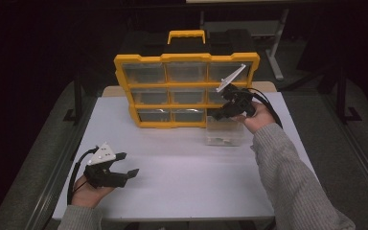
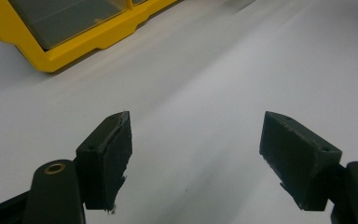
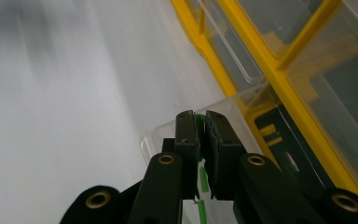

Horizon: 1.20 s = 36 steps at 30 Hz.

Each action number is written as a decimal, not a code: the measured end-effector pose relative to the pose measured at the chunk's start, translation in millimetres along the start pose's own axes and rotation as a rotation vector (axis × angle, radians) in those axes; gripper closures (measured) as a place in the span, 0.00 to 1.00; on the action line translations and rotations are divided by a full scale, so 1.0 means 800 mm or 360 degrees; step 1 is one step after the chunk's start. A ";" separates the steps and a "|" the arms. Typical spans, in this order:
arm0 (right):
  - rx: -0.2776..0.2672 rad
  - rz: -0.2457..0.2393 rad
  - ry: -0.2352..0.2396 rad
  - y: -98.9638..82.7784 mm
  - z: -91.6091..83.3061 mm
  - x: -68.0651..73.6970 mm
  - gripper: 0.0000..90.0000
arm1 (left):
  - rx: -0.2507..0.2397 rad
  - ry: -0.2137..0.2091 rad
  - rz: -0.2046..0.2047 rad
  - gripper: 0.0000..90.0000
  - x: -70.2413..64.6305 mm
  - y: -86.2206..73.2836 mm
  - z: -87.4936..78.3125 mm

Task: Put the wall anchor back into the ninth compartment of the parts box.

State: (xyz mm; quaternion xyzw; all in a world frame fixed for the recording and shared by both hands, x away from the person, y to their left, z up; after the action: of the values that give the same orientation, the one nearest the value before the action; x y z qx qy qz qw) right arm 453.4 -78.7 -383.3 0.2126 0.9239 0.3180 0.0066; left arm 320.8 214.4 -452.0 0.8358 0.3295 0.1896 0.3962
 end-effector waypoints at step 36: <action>0.0099 0.0190 -0.0015 -0.065 0.027 -0.021 0.92 | -0.0016 0.0007 -0.0024 0.28 0.000 0.002 -0.002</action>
State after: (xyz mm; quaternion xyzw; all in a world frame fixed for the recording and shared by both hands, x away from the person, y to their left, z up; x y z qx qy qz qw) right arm 451.2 -109.5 -433.3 0.2688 0.9190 0.2880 -0.0147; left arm 320.7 214.5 -449.9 0.8308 0.3356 0.1902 0.4011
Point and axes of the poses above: each handheld gripper's, and its own axes: z roughly forward along the jaws, y roughly out of its top, x roughly to its left, the point moved 10 cm from there along z, roughly forward along the jaws, and after that the axes turned 4 degrees about y, right-handed, at the moved point
